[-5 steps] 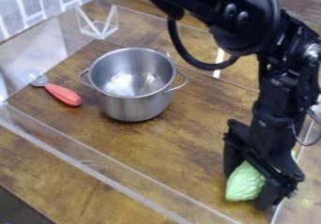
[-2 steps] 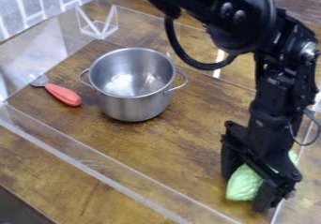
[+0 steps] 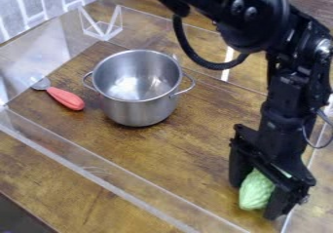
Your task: Put the green object in the silver pot
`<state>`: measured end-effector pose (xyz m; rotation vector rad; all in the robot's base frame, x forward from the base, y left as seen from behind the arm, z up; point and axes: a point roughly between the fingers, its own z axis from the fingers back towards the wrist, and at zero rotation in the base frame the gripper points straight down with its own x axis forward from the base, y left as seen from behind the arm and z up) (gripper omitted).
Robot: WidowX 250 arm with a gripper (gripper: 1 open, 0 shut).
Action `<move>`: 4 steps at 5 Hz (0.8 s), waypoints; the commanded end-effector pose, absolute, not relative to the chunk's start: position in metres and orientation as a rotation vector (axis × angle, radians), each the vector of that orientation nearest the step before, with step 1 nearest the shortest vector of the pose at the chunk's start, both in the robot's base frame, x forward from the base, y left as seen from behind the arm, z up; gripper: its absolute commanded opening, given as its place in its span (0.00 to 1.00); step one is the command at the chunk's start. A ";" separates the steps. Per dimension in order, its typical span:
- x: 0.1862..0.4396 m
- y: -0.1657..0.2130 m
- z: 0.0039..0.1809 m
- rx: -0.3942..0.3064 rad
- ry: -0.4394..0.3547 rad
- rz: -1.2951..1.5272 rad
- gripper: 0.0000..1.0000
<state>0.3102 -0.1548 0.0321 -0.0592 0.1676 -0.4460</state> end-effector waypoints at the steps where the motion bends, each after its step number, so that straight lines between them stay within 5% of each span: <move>1: 0.325 -0.153 0.051 -0.078 0.101 -0.372 1.00; 2: 0.326 -0.147 0.059 -0.064 0.111 -0.334 0.00; 4: 0.335 -0.117 0.137 0.079 0.108 -0.363 0.00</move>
